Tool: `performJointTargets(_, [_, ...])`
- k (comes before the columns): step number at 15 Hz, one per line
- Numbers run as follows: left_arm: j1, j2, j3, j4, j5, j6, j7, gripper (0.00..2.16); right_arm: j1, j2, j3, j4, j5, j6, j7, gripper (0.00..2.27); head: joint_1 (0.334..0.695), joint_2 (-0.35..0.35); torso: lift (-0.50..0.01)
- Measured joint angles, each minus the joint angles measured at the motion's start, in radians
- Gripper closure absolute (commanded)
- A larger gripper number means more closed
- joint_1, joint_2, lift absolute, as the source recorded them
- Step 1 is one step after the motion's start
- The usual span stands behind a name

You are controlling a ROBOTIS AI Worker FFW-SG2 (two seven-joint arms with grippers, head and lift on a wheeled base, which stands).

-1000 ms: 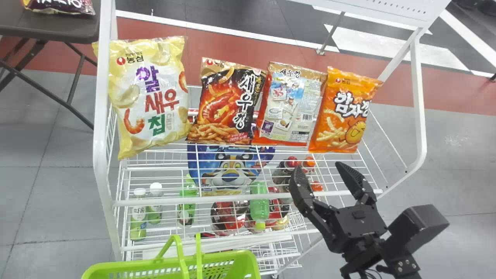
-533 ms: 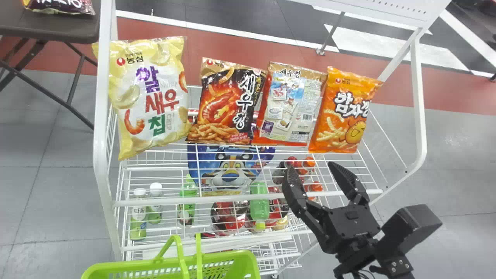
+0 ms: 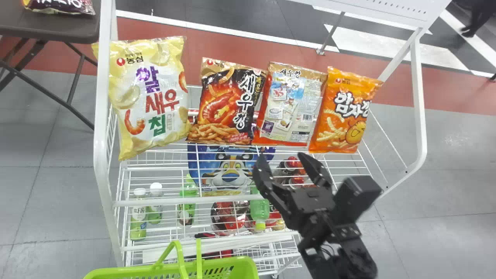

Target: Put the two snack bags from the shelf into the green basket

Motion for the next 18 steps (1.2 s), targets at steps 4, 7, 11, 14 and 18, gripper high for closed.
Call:
performJointTargets(4, [0.003, -0.001, 0.002, 0.001, -0.011, 0.009, 0.009, 1.81, -0.143, 0.0, 0.049, 0.114, 0.027, 0.046, -0.009, 0.12, 0.695, -0.35, -0.011])
performJointTargets(7, [0.0, -0.003, 0.002, 0.005, -0.019, 0.011, 0.011, 1.81, -0.25, 0.0, 0.064, 0.184, 0.023, 0.102, -0.007, 0.12, 0.695, -0.35, -0.011])
performJointTargets(11, [-0.002, -0.004, 0.006, 0.008, -0.02, 0.011, 0.011, 1.81, -0.387, 0.0, 0.086, 0.29, 0.025, 0.142, -0.004, 0.12, 0.695, -0.35, -0.011])
performJointTargets(14, [-0.003, -0.004, 0.008, 0.009, -0.02, 0.011, 0.012, 1.81, -0.446, 0.0, 0.103, 0.344, 0.023, 0.149, 0.001, 0.12, 0.695, -0.35, -0.011])
performJointTargets(18, [-0.003, -0.003, 0.011, 0.01, -0.02, 0.011, 0.011, 1.81, -0.495, 0.0, 0.109, 0.389, 0.03, 0.162, -0.004, 0.15, 0.695, -0.342, -0.011])
